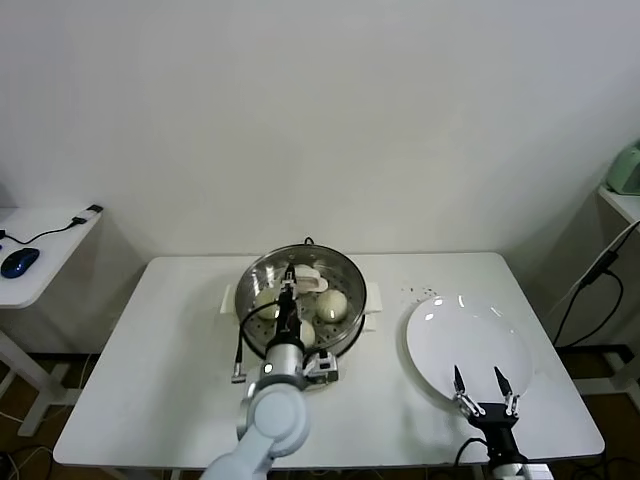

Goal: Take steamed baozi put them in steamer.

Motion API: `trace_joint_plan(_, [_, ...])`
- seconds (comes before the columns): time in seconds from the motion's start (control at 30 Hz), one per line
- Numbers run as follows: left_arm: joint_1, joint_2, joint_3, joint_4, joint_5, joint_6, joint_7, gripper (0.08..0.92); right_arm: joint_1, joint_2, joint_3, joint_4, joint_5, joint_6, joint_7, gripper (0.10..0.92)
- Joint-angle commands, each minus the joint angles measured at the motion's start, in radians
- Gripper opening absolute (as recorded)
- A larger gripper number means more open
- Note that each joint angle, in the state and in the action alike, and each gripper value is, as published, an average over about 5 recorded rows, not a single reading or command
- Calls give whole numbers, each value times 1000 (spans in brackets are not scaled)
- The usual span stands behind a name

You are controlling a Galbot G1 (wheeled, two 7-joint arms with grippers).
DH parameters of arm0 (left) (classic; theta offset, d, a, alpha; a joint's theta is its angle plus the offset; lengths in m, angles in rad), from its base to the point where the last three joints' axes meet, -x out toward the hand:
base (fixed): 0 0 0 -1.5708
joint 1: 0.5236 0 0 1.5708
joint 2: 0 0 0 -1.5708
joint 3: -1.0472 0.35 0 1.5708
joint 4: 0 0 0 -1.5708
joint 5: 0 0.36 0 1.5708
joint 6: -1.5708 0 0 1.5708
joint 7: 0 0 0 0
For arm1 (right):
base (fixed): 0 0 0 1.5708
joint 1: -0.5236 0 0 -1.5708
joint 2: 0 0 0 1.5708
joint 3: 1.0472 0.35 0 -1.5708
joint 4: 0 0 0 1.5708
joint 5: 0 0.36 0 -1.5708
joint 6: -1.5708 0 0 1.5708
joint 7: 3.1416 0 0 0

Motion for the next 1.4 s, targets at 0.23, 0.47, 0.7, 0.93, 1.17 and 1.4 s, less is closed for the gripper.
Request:
trace_joint_plan(0.23, [5, 8, 5, -63, -41, 1, 14, 576, 7, 6, -6, 1, -8, -21, 44, 823])
trace_joint_plan(0.47, [81, 61, -27, -195, -209, -66, -62, 775, 17, 7, -15, -5, -22, -10, 45, 823])
trace_joint_plan(0.7, [265, 118, -168, -317, -476, -263, -183, 822, 19, 6, -10, 3, -16, 8, 34, 823])
trace_joint_plan(0.93, [387, 81, -407, -360, -850, -489, -306, 823, 13, -6, -10, -14, -47, 30, 22, 823])
trace_joint_plan(1.17, [463, 110, -807, -297, -1446, -640, -283, 823, 26, -6, -10, -21, -51, 27, 24, 823])
trace_joint_plan(1.4, [501, 162, -833, -59, -1803, -683, -278, 823, 28, -6, -14, -30, -55, 14, 24, 823])
